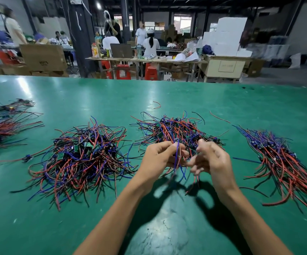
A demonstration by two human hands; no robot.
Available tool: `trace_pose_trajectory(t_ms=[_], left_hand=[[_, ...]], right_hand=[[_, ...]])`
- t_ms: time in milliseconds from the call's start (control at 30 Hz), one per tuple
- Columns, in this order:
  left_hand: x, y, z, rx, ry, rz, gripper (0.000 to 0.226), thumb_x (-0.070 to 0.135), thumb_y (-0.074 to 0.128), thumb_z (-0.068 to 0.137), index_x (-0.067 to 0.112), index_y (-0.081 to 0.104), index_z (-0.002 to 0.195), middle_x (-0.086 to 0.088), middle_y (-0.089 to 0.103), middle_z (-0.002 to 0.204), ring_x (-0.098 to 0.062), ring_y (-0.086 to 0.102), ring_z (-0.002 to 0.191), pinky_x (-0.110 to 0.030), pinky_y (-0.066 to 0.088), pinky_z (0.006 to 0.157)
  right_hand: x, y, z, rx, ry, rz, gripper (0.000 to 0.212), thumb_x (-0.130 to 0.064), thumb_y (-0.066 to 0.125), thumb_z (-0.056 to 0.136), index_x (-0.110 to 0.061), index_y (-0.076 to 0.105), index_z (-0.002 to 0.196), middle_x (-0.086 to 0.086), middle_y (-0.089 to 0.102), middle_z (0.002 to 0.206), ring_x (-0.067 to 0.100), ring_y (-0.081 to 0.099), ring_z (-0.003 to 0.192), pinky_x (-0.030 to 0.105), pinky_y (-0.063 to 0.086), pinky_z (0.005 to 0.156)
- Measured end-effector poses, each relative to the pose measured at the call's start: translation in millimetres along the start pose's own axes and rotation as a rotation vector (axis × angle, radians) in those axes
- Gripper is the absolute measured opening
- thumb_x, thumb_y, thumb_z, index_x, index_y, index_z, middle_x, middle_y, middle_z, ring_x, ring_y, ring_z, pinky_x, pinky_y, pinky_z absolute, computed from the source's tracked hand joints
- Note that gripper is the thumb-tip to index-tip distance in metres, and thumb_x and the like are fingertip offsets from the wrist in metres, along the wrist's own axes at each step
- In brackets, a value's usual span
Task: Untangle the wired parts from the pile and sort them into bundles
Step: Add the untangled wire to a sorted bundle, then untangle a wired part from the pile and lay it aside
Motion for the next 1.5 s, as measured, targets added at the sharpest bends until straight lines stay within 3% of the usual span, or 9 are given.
trace_pose_trajectory(t_ms=[133,300,433,800,1033,1133,1267,1367,1500], left_hand=[[-1,5,-2,-0.129,-0.04,0.005,0.023,0.014,0.053,0.103,0.009,0.071,0.09,-0.005,0.074,0.078,-0.017,0.067,0.06,-0.028,0.056,0.07],[-3,9,-7,-0.291,-0.041,0.117,0.02,0.013,0.054,0.103,0.006,0.073,0.101,0.0,0.068,0.072,-0.012,0.058,0.055,-0.021,0.051,0.056],[-3,2,-4,-0.187,-0.048,0.107,0.026,0.017,0.054,0.103,0.001,0.073,0.11,-0.002,0.063,0.072,-0.016,0.051,0.051,-0.019,0.046,0.052],[-6,5,-3,-0.103,-0.085,0.086,0.025,0.017,0.051,0.105,0.003,0.071,0.11,-0.013,0.077,0.102,-0.02,0.07,0.087,-0.026,0.053,0.078],[-8,9,-3,-0.112,-0.071,0.007,0.023,0.017,0.056,0.102,0.002,0.072,0.109,0.0,0.06,0.074,-0.01,0.049,0.053,-0.019,0.047,0.052],[7,-6,0,0.062,0.142,0.121,0.02,0.014,0.057,0.102,0.008,0.075,0.107,0.009,0.063,0.07,-0.004,0.047,0.05,-0.016,0.041,0.047],[35,-64,-3,0.706,0.578,0.754,0.021,0.018,0.06,0.101,0.007,0.074,0.112,-0.002,0.072,0.093,-0.011,0.062,0.078,-0.027,0.052,0.074],[36,-112,-12,1.146,0.457,0.929,0.027,0.021,0.058,0.101,0.002,0.072,0.114,-0.015,0.069,0.102,-0.029,0.054,0.099,-0.034,0.042,0.087],[22,-134,-15,1.345,-0.021,1.042,0.027,0.029,0.062,0.095,0.008,0.075,0.108,-0.011,0.051,0.138,-0.039,0.034,0.131,-0.047,0.021,0.104]], right_hand=[[-1,1,4,-0.048,0.328,-0.105,0.076,-0.076,0.039,0.079,-0.01,0.074,0.064,0.012,0.067,0.06,0.016,0.053,0.041,0.02,0.041,0.039],[1,-1,2,-0.025,0.337,0.014,0.041,-0.046,0.06,0.094,-0.008,0.077,0.098,-0.001,0.07,0.07,0.01,0.061,0.052,0.022,0.049,0.053],[-9,-9,3,0.016,0.266,0.122,0.026,-0.037,0.059,0.098,-0.021,0.074,0.112,-0.002,0.077,0.092,0.005,0.056,0.059,0.017,0.04,0.05],[-12,-12,2,-0.117,0.289,0.225,0.033,-0.033,0.061,0.093,-0.026,0.069,0.124,-0.002,0.076,0.117,-0.002,0.057,0.059,0.01,0.048,0.048],[-7,-10,1,-0.109,0.235,0.18,0.04,-0.035,0.067,0.085,-0.028,0.071,0.124,-0.003,0.076,0.116,0.001,0.058,0.058,0.011,0.047,0.051],[-3,-10,3,-0.085,0.161,0.101,0.034,-0.032,0.066,0.091,-0.026,0.068,0.125,-0.009,0.076,0.115,0.002,0.061,0.059,0.012,0.049,0.054],[4,-13,5,-0.003,-0.114,-0.375,0.021,-0.017,0.072,0.093,-0.03,0.074,0.108,-0.015,0.078,0.092,0.001,0.066,0.068,0.018,0.051,0.067],[10,-12,-1,0.079,-0.185,-0.889,0.015,-0.036,0.075,0.087,-0.037,0.074,0.102,-0.019,0.071,0.081,0.001,0.061,0.066,0.022,0.049,0.067],[16,-2,-10,0.128,0.081,-1.324,0.066,-0.084,0.054,0.076,-0.03,0.055,0.115,-0.007,0.067,0.108,0.025,0.067,0.102,0.036,0.048,0.081]])
Point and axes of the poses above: each hand's wrist, its own z-axis towards the middle knuckle, its own y-axis out of the palm, x = y × z, the point moved 1 cm from there along z, towards the middle knuckle
